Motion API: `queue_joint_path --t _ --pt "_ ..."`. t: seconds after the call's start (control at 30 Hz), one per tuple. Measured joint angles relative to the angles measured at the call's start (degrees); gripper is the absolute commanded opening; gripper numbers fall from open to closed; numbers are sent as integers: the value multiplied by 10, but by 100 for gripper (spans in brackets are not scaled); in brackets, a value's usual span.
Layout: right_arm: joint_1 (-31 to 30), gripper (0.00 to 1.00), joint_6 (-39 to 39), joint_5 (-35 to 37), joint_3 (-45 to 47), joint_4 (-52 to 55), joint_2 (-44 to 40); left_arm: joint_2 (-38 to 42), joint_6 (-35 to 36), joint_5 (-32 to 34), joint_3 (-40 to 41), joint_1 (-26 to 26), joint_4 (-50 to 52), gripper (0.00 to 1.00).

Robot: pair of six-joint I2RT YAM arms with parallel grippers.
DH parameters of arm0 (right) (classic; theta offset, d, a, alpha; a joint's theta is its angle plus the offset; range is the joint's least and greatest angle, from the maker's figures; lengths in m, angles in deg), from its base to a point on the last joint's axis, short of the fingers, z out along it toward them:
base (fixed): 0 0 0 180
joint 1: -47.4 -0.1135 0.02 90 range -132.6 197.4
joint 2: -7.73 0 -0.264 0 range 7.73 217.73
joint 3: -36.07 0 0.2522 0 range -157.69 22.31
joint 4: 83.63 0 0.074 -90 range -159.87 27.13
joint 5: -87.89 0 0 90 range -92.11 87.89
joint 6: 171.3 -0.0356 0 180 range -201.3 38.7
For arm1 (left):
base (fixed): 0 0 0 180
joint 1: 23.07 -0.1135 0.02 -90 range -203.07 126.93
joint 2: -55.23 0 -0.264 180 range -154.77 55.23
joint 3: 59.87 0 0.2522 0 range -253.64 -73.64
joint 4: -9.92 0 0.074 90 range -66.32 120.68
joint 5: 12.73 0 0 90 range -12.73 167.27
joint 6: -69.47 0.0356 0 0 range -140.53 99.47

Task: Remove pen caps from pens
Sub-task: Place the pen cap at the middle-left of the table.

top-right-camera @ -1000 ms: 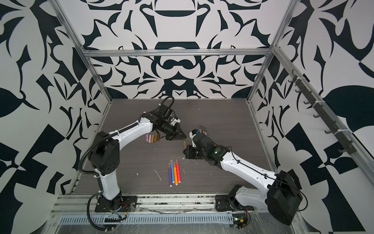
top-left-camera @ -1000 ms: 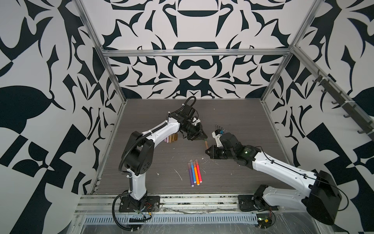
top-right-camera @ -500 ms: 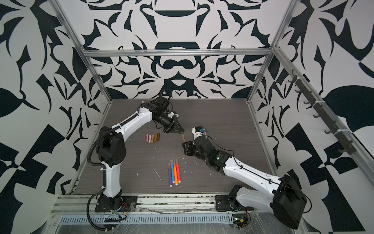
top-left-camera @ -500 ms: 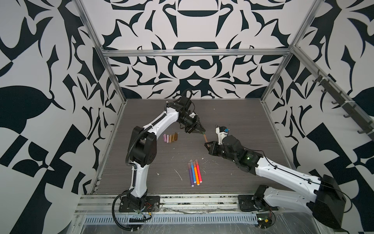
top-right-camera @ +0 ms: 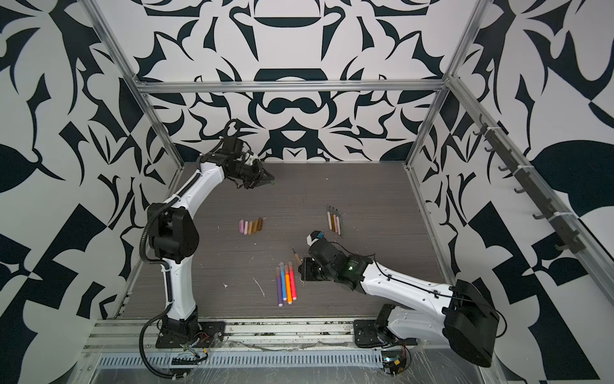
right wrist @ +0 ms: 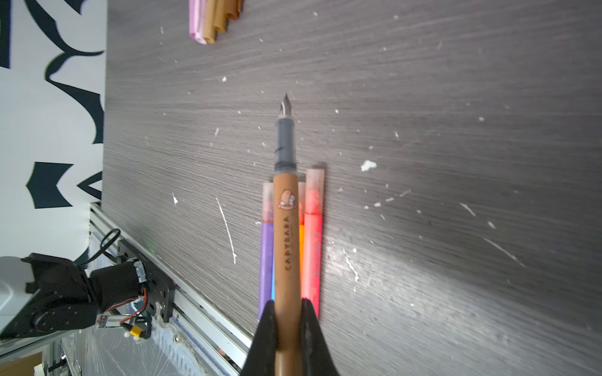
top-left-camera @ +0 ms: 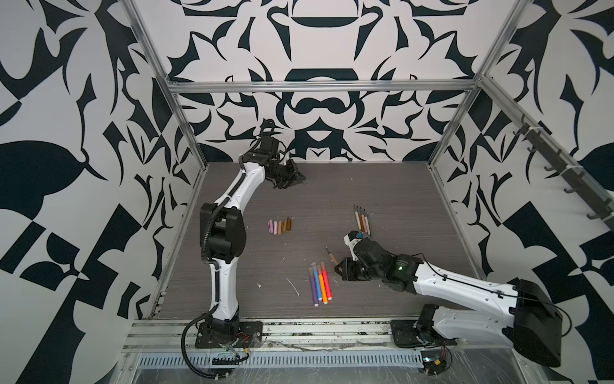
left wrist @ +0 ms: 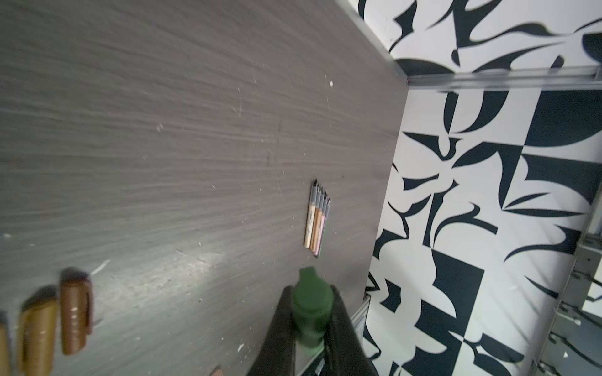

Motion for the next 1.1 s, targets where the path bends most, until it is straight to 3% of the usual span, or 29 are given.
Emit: queue_joint_path --t 0.17,0.3,0.67,0.83,1.1 --pt "1 0 0 -3 0 3 0 -1 30 25 -6 12 17 0" --pt "1 0 0 -3 0 5 0 14 66 56 48 13 38 0" --pt "5 0 2 -6 1 7 0 110 145 169 248 -90 93 0" --pt "9 0 7 -10 0 9 3 115 168 189 290 -124 97 1" --pt "12 0 9 -11 0 17 12 114 190 188 317 -126 95 7"
